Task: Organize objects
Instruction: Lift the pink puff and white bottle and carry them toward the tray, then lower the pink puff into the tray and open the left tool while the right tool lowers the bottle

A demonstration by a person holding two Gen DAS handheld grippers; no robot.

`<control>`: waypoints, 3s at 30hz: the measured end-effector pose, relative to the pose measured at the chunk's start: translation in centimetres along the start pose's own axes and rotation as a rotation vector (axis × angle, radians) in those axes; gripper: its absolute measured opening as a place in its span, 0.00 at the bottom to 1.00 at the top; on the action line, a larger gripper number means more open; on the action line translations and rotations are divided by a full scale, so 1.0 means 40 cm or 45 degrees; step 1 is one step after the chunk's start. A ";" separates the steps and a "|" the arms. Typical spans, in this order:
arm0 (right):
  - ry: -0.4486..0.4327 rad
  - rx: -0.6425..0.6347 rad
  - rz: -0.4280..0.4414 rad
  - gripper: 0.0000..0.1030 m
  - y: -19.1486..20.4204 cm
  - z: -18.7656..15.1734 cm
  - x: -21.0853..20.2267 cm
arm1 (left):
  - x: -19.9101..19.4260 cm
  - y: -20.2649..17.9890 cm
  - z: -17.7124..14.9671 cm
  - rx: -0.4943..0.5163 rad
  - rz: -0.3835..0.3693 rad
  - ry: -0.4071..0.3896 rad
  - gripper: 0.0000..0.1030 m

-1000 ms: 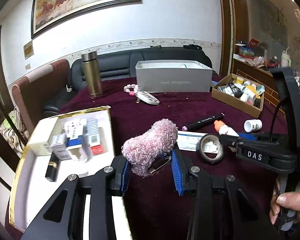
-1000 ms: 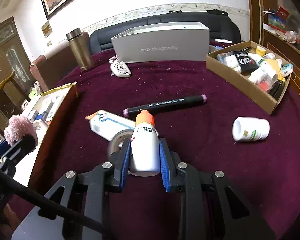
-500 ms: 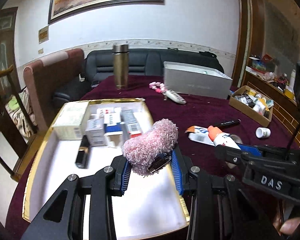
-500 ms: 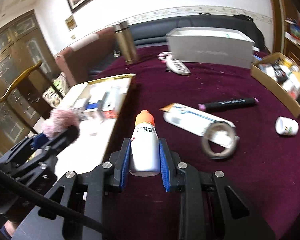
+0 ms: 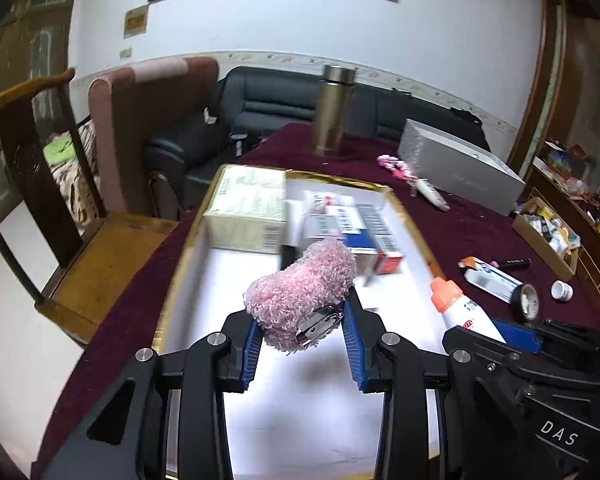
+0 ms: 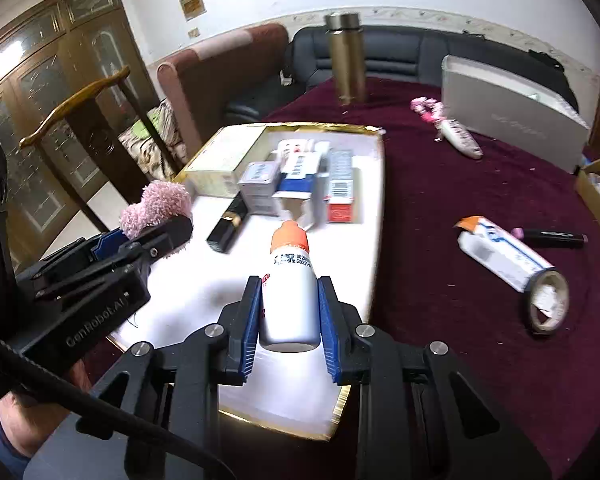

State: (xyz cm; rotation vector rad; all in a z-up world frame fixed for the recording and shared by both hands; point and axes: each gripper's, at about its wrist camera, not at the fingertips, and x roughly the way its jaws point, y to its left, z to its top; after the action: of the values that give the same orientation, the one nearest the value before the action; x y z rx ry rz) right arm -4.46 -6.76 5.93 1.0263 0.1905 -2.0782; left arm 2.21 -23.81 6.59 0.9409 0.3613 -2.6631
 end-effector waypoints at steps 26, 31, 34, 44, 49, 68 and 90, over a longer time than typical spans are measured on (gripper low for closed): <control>0.266 0.057 0.130 0.25 0.109 0.105 0.203 | 0.175 0.162 0.077 -0.121 -0.146 0.413 0.30; 0.278 0.089 0.097 0.25 0.088 0.105 0.226 | 0.205 0.152 0.098 -0.161 -0.131 0.410 0.30; 0.280 0.107 0.087 0.24 0.078 0.112 0.240 | 0.229 0.131 0.105 -0.131 -0.111 0.430 0.30; 0.289 -0.009 -0.005 0.24 0.109 0.112 0.263 | 0.257 0.105 0.112 -0.049 -0.031 0.427 0.33; 0.301 -0.026 -0.019 0.25 0.114 0.111 0.269 | 0.260 0.098 0.111 -0.021 -0.004 0.449 0.34; 0.326 -0.005 -0.021 0.25 0.101 0.107 0.268 | 0.258 0.087 0.113 0.021 0.037 0.454 0.47; 0.265 -0.005 -0.020 0.25 0.092 0.099 0.205 | 0.194 0.103 0.129 0.008 0.052 0.400 0.48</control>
State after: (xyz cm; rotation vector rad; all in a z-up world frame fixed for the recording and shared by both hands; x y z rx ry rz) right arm -7.14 -15.85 3.33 1.2420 0.3081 -1.9823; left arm -5.05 -30.77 4.94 1.3571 0.3958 -2.4806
